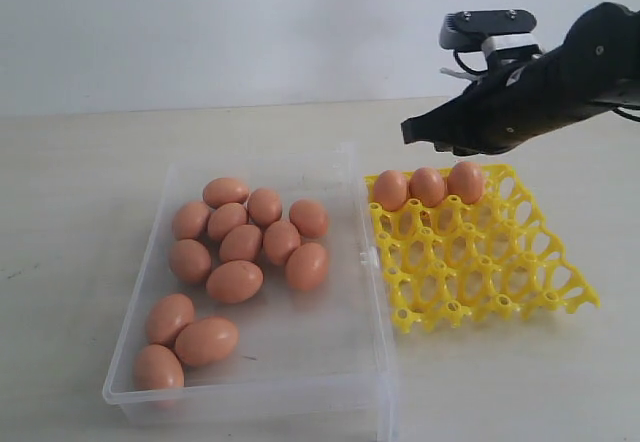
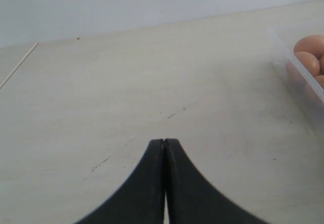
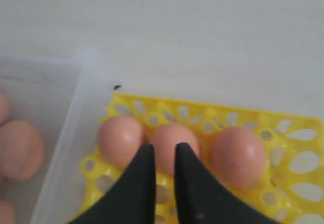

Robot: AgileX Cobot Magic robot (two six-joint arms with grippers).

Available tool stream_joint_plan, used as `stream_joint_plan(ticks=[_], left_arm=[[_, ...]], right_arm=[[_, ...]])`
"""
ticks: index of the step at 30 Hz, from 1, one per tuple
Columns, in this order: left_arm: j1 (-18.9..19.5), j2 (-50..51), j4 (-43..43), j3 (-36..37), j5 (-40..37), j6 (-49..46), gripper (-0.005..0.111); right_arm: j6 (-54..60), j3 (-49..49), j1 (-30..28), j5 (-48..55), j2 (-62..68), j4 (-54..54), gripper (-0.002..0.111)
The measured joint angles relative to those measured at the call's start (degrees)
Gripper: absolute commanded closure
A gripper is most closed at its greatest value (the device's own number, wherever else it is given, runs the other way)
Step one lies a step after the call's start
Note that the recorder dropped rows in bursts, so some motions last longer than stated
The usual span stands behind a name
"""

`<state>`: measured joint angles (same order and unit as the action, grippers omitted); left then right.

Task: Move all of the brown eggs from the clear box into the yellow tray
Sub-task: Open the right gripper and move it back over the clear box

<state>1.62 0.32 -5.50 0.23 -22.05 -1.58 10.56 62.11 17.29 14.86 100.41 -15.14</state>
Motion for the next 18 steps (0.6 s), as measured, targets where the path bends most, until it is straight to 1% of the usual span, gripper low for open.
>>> stream_joint_plan(ticks=[2, 4, 10, 12, 16, 18], left_arm=[[0.00, 0.00, 0.00, 0.00, 0.00, 0.00, 0.107], [0.00, 0.00, 0.00, 0.00, 0.00, 0.00, 0.107], [0.00, 0.00, 0.00, 0.00, 0.00, 0.00, 0.107], [0.00, 0.00, 0.00, 0.00, 0.00, 0.00, 0.107], [0.00, 0.00, 0.00, 0.00, 0.00, 0.00, 0.107], [0.00, 0.00, 0.00, 0.00, 0.00, 0.00, 0.107]], right_arm=[[0.48, 1.01, 2.59, 1.58, -1.24, 0.11, 0.102], [0.67, 2.01, 5.67, 2.01, -2.46, 0.11, 0.095], [0.82, 6.59, 15.36, 5.47, -3.03, -1.41, 0.062], [0.82, 8.70, 18.14, 7.98, -1.79, -1.78, 0.057], [0.82, 14.64, 22.69, 15.34, 3.43, -2.11, 0.057], [0.82, 17.82, 23.95, 19.36, 6.16, -2.11, 0.057]])
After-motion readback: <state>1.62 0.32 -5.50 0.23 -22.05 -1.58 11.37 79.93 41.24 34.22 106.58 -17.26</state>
